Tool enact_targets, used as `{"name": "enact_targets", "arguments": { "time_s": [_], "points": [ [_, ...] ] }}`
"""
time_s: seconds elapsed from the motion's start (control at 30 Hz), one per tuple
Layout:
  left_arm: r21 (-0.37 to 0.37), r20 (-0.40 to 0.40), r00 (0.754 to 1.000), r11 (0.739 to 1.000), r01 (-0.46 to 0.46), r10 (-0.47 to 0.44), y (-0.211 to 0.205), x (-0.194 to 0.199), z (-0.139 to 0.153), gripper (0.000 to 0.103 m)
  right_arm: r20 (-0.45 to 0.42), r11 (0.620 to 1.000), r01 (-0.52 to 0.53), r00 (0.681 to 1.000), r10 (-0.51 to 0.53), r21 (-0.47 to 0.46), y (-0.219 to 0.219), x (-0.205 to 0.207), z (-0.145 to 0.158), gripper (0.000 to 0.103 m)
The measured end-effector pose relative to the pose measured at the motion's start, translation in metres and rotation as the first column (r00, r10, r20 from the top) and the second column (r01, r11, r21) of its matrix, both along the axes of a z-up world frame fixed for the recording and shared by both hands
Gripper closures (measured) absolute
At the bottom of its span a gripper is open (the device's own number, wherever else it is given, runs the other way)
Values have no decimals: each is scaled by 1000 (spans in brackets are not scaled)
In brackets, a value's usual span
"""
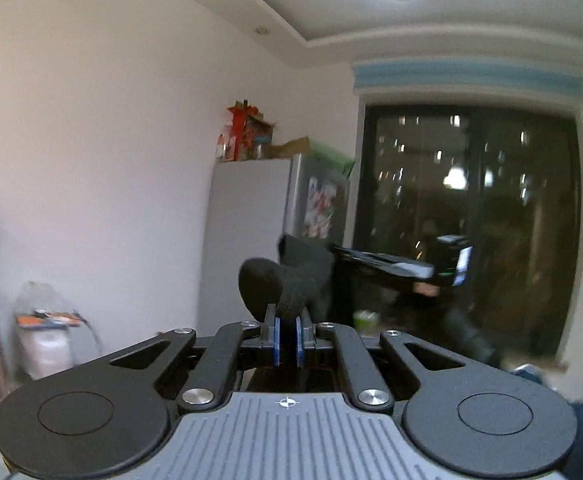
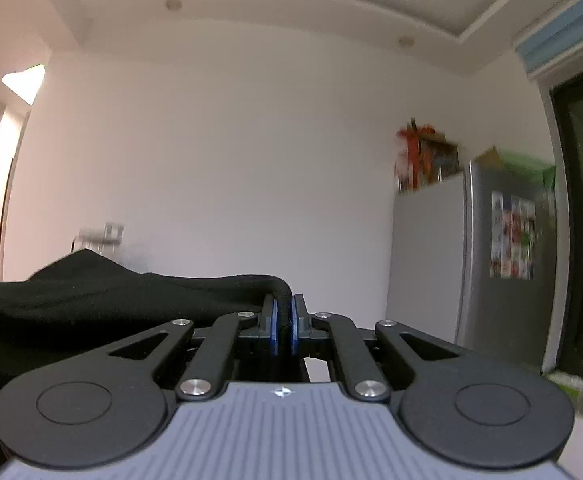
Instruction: Fold clothes
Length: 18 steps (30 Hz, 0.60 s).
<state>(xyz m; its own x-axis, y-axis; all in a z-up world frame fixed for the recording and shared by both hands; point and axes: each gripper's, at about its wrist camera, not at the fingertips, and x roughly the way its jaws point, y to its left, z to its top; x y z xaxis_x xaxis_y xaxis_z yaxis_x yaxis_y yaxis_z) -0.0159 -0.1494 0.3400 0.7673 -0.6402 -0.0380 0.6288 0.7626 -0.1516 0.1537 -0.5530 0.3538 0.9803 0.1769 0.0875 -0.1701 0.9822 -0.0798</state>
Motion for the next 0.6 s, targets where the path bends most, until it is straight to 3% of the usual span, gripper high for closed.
{"name": "enact_targets", "arguments": {
  "time_s": [0.17, 0.3, 0.37, 0.5, 0.6],
  "points": [
    [-128, -109, 990, 986, -107, 93, 18, -5, -13, 93, -14, 992, -108, 994, 108, -63, 34, 46, 30, 96],
    [-167, -247, 940, 945, -282, 236, 51, -9, -45, 93, -94, 963, -237, 969, 227, -126, 94, 90, 13, 96],
    [-175, -336, 890, 909, -379, 307, 72, -15, -69, 93, -153, 938, -313, 944, 291, -148, 131, 111, -10, 96],
    [-134, -476, 769, 829, -543, 427, 109, -37, -115, 93, -269, 876, -456, 873, 407, -155, 199, 136, -71, 96],
    [-54, -542, 648, 747, -663, 536, 136, -61, -151, 93, -354, 817, -561, 797, 490, -134, 250, 146, -119, 96]
  ]
}}
